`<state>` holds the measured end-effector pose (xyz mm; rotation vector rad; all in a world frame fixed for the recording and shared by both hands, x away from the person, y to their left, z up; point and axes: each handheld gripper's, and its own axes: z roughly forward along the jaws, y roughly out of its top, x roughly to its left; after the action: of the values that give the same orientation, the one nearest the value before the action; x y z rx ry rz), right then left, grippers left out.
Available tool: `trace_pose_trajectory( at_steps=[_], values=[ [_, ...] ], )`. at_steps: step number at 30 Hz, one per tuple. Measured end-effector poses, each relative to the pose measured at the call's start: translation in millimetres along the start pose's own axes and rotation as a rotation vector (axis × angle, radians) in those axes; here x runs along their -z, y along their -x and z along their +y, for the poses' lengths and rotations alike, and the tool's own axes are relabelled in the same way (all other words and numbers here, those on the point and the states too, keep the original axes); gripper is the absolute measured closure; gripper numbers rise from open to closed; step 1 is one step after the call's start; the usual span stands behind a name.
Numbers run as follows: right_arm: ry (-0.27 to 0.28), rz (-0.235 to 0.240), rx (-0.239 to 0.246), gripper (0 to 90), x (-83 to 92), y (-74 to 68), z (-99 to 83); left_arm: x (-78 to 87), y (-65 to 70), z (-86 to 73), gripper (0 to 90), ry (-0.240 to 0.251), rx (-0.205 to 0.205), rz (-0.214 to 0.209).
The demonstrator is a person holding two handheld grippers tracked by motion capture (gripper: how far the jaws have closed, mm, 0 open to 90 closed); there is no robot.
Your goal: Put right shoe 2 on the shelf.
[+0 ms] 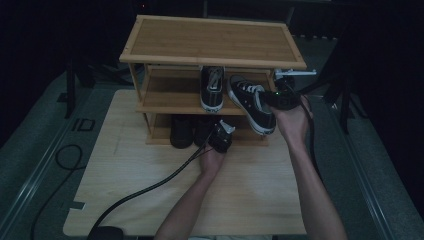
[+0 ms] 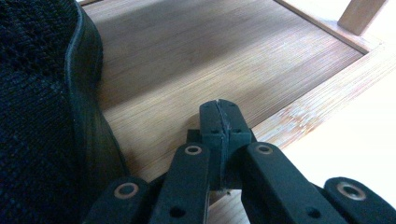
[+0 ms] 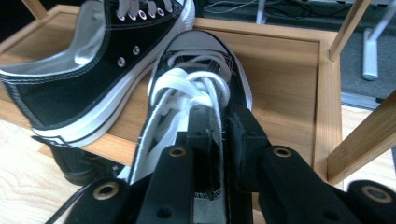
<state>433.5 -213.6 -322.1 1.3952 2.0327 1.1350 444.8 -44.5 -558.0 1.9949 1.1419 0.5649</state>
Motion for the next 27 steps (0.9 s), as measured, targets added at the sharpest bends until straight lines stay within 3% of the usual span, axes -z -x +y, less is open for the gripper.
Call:
trace_pose_trajectory(
  at_steps=[8, 14, 18, 27],
  values=[
    [0.017, 0.007, 0.030, 71.6, 1.3, -2.2, 0.4, 0.0, -0.1, 0.0, 90.0, 0.000, 0.000, -0.001],
    [0.042, 0.015, 0.017, 65.8, 2.0, -1.5, 3.3, 0.0, -0.2, 0.0, 90.0, 0.000, 0.001, -0.001],
    [0.059, 0.025, 0.015, 65.7, 6.5, -0.2, 6.9, 0.0, -0.2, 0.0, 90.0, 0.000, 0.002, -0.002],
    [0.045, 0.041, 0.034, 69.0, 20.0, 0.4, 8.4, 0.0, -0.5, 0.0, 90.0, 0.000, 0.002, -0.002]
  ],
)
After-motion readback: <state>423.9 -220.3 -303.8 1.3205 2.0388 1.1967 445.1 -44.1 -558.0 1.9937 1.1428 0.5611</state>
